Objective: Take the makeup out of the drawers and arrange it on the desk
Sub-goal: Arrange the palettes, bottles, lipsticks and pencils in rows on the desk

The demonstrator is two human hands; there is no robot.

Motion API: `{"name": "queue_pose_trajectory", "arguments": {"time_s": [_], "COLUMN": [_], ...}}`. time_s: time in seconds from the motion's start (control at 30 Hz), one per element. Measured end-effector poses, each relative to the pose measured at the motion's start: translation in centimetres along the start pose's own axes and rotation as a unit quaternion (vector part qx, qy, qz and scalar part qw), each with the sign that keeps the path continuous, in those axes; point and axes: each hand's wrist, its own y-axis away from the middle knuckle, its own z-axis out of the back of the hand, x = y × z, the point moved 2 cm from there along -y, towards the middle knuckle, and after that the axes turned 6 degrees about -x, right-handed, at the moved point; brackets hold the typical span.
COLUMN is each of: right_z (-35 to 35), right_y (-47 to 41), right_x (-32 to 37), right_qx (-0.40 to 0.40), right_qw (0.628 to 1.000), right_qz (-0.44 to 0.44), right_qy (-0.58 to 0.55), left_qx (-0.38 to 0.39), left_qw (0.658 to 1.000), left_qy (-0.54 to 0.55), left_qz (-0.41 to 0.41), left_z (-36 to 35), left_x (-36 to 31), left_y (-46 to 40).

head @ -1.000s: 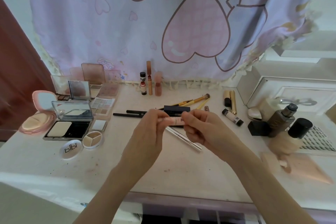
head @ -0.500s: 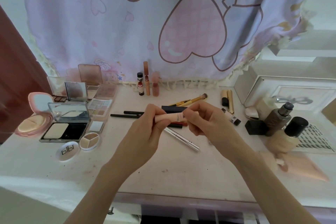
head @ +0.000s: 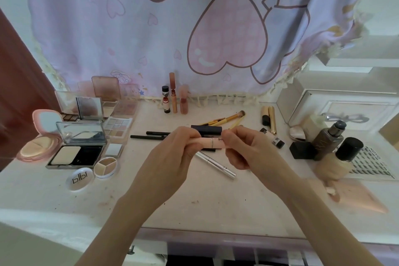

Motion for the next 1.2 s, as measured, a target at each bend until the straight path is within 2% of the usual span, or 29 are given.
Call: {"name": "queue_pose_trajectory", "arguments": {"time_s": [0.17,0.27,0.4,0.6,0.77,0.97,1.2], "right_z": [-0.2,0.0,-1.1,-2.3,-2.2,-2.0,-2.0], "right_y": [0.3,0.4,0.5,0.6,0.4,0.1,-0.4], "right_x": [0.2,0.0,-1.1,-2.4,-2.6,-3.2,-3.6], "right_qx": [-0.017,0.008,0.073,0.074,0.072,0.077,0.06], "right_qw": [0.991,0.979,0.923,0.89,0.882,0.889,0.904], "right_qz": [0.098,0.115,0.15,0.172,0.203,0.192,0.137], "right_qy": [0.087,0.17,0.346,0.417,0.419,0.409,0.401], "left_qx": [-0.003,0.017,0.021,0.066,0.101,0.109,0.069], "left_qw": [1.0,0.999,0.998,0.995,0.992,0.991,0.993], "left_qy": [-0.004,0.012,0.041,0.008,0.0,-0.004,0.012], "left_qz": [0.021,0.04,0.051,0.068,0.076,0.08,0.091], "left_z": [-0.1,0.0,-0.5,-1.1,-1.2,-1.1,-0.8], "left_x": [0.5,1.0,0.9,1.4,1.4,1.5,2.0], "left_y": [-0.1,0.0,0.4,0.5,0.5,0.7,0.7]}}
